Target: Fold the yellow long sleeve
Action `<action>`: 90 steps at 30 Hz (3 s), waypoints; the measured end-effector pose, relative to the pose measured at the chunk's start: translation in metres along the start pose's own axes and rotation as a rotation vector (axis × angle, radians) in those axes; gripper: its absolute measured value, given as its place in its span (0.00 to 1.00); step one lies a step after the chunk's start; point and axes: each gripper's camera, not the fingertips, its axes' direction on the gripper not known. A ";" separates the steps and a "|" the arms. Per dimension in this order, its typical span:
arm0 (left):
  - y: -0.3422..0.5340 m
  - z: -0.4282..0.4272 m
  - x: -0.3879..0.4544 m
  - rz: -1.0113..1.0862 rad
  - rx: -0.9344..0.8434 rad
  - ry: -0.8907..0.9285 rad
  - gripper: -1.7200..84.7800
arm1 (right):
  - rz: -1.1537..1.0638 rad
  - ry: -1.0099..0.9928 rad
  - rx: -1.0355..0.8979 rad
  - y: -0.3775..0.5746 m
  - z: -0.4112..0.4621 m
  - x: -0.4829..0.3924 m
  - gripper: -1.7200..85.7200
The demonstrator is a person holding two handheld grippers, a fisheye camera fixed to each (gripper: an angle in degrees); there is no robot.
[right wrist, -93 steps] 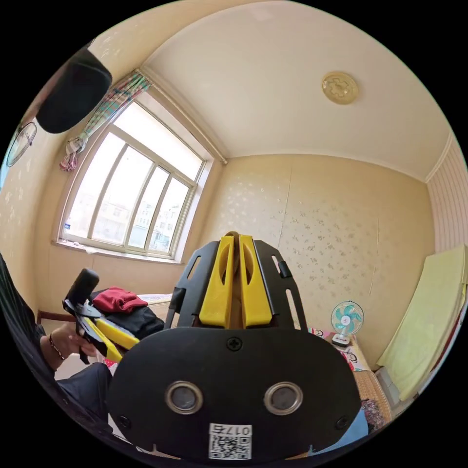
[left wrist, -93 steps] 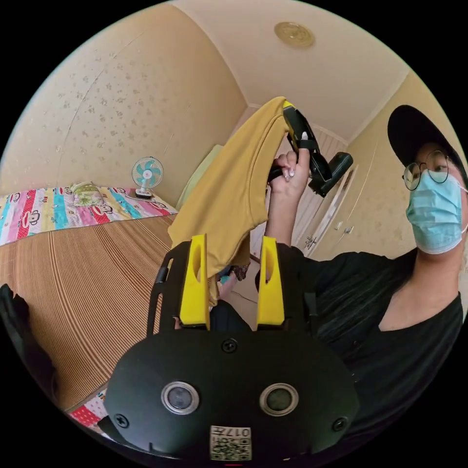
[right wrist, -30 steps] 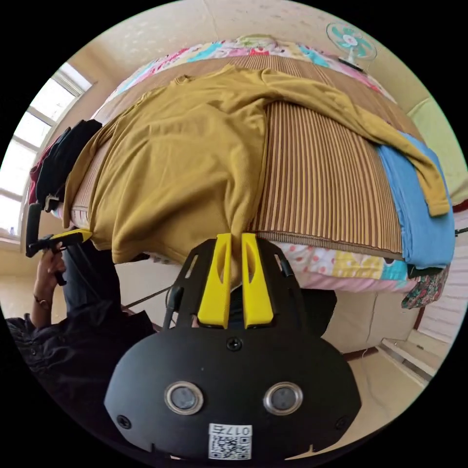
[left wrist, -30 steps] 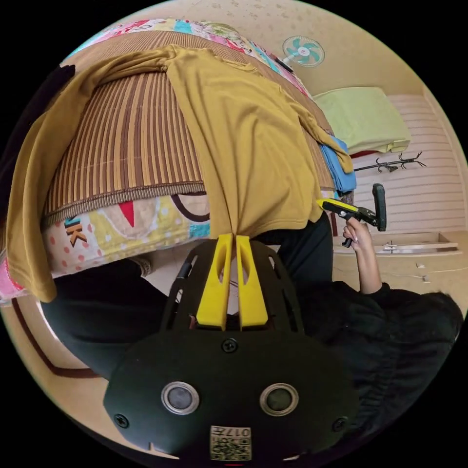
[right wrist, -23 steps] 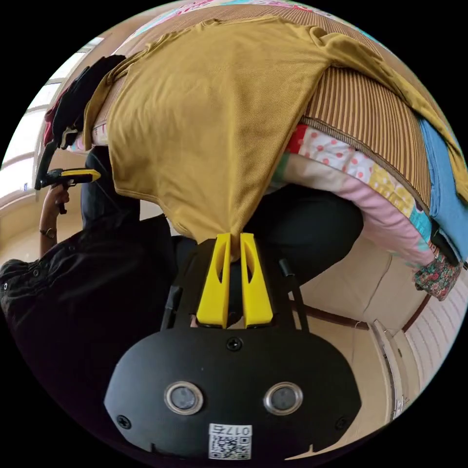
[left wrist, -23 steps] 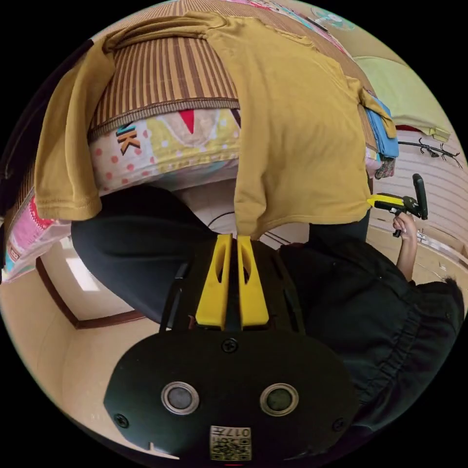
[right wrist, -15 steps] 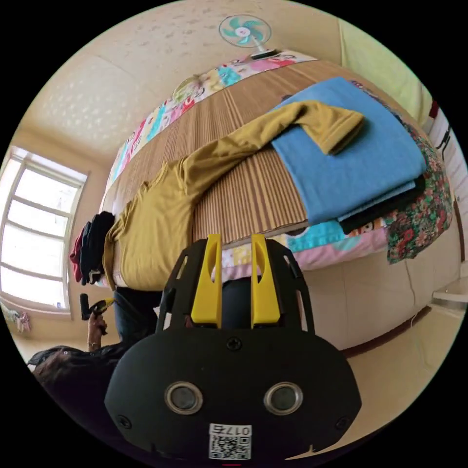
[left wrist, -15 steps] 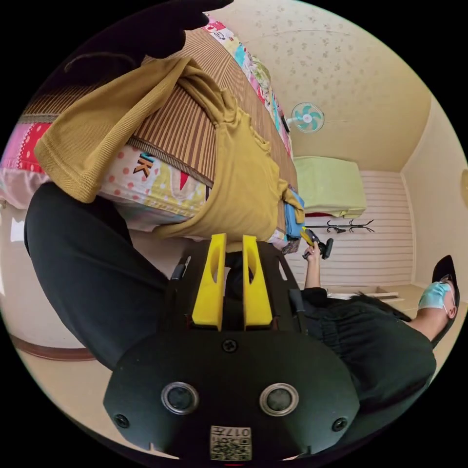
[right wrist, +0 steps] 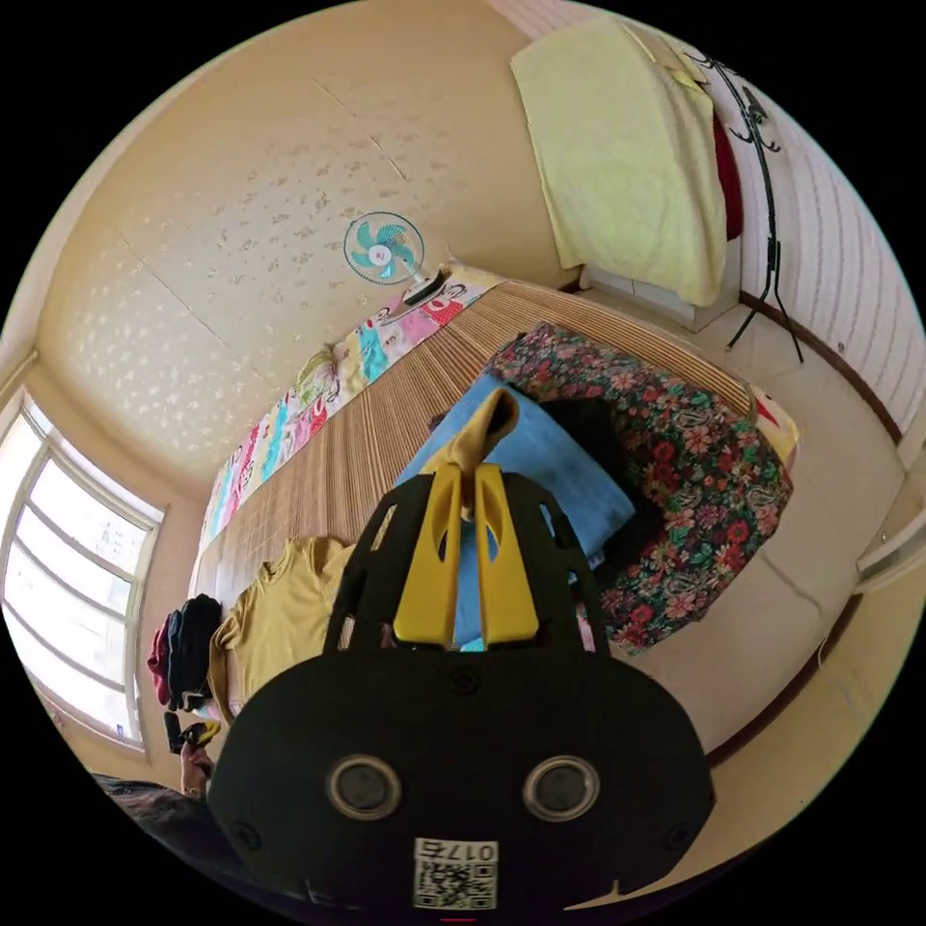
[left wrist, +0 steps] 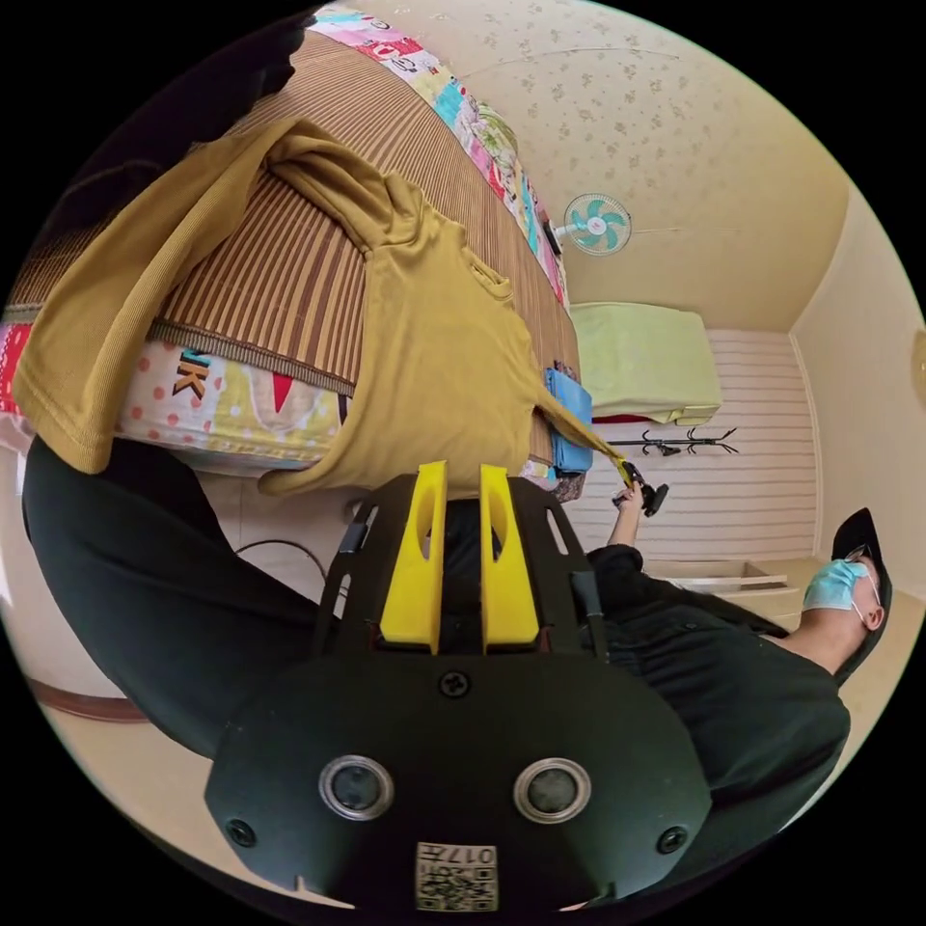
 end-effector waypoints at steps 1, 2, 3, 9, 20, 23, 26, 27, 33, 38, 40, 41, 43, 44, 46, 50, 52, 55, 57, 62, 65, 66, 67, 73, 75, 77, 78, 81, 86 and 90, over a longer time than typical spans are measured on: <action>0.000 0.000 0.001 -0.002 -0.006 0.000 0.09 | 0.032 0.081 -0.072 -0.001 0.002 0.028 0.07; 0.000 -0.001 0.002 -0.003 -0.015 0.008 0.09 | 0.063 0.107 -0.109 0.002 0.007 0.045 0.07; 0.001 -0.001 0.003 -0.001 -0.021 0.024 0.09 | 0.150 0.130 -0.167 0.014 0.016 0.080 0.07; 0.013 -0.013 0.010 -0.006 -0.021 0.072 0.09 | 0.484 -0.016 0.003 0.147 -0.009 0.164 0.09; 0.018 -0.053 0.020 -0.003 0.016 0.121 0.09 | 0.630 -0.498 0.134 0.179 0.006 0.206 0.14; 0.022 -0.056 0.026 0.007 0.020 0.131 0.09 | 0.606 -0.520 0.308 0.172 -0.026 0.167 0.06; 0.030 -0.059 0.028 0.000 0.038 0.099 0.09 | 0.262 -0.432 0.429 0.141 -0.085 0.030 0.04; 0.032 -0.060 0.027 -0.013 0.045 0.083 0.09 | 0.114 -0.499 0.463 0.136 -0.096 -0.037 0.04; 0.032 -0.063 0.028 -0.022 0.059 0.102 0.09 | -0.436 -0.801 0.113 0.183 -0.016 -0.359 0.03; 0.058 -0.104 0.026 0.000 0.161 0.095 0.09 | -0.362 -0.683 -0.078 0.252 0.067 -0.369 0.06; 0.073 -0.119 0.011 -0.032 0.188 0.084 0.09 | -0.235 -0.486 -0.067 0.255 0.075 -0.304 0.09; 0.081 -0.128 0.001 -0.057 0.197 0.064 0.09 | -0.204 -0.432 -0.050 0.253 0.073 -0.285 0.10; 0.089 -0.136 -0.013 -0.103 0.193 0.019 0.09 | -0.035 -0.249 0.008 0.236 0.055 -0.202 0.12; 0.090 -0.140 -0.019 -0.125 0.186 -0.006 0.09 | 0.009 -0.217 0.025 0.230 0.048 -0.182 0.13; 0.084 -0.141 -0.021 -0.133 0.182 -0.022 0.09 | 0.123 -0.114 0.055 0.195 0.026 -0.127 0.15; 0.047 -0.125 0.005 -0.080 0.175 0.014 0.09 | 0.117 0.044 0.090 0.131 0.019 -0.113 0.16; 0.032 -0.112 0.022 -0.045 0.173 0.060 0.09 | 0.147 0.136 0.039 0.093 0.047 -0.111 0.16; 0.021 -0.090 0.047 -0.001 0.167 0.117 0.09 | 0.268 0.283 -0.152 0.076 0.118 -0.084 0.13; 0.025 -0.083 0.056 0.002 0.168 0.137 0.09 | 0.321 0.295 -0.111 0.084 0.121 -0.081 0.09; 0.046 -0.092 0.053 -0.028 0.188 0.064 0.09 | 0.128 -0.055 0.267 0.114 0.053 -0.189 0.06; 0.045 -0.091 0.044 -0.063 0.182 0.017 0.10 | -0.200 -0.339 0.306 0.145 0.047 -0.321 0.06; 0.042 -0.089 0.044 -0.057 0.193 0.015 0.10 | -0.259 -0.467 0.240 0.161 0.061 -0.369 0.06; 0.040 -0.088 0.044 -0.056 0.198 0.011 0.10 | -0.296 -0.586 0.140 0.181 0.085 -0.416 0.06; 0.047 -0.081 0.037 -0.096 0.290 -0.009 0.12 | -0.574 -0.572 -0.635 0.390 0.288 -0.580 0.08; 0.064 -0.096 0.031 -0.106 0.364 -0.101 0.13 | -0.581 -0.554 -0.628 0.436 0.296 -0.569 0.08; 0.071 -0.106 0.029 -0.091 0.378 -0.217 0.13 | -0.563 -0.575 -0.542 0.450 0.274 -0.550 0.08; 0.069 -0.110 0.028 -0.069 0.358 -0.308 0.14 | -0.542 -0.530 -0.573 0.455 0.269 -0.541 0.09; 0.046 -0.098 0.028 0.038 0.280 -0.533 0.15 | -0.556 -0.539 -0.623 0.463 0.253 -0.524 0.11; -0.012 -0.043 -0.004 0.088 0.027 -0.680 0.09 | -0.593 -0.479 -0.620 0.473 0.223 -0.493 0.12; -0.013 -0.064 0.019 0.191 0.006 -0.215 0.02 | -0.663 -0.495 -0.578 0.483 0.185 -0.479 0.14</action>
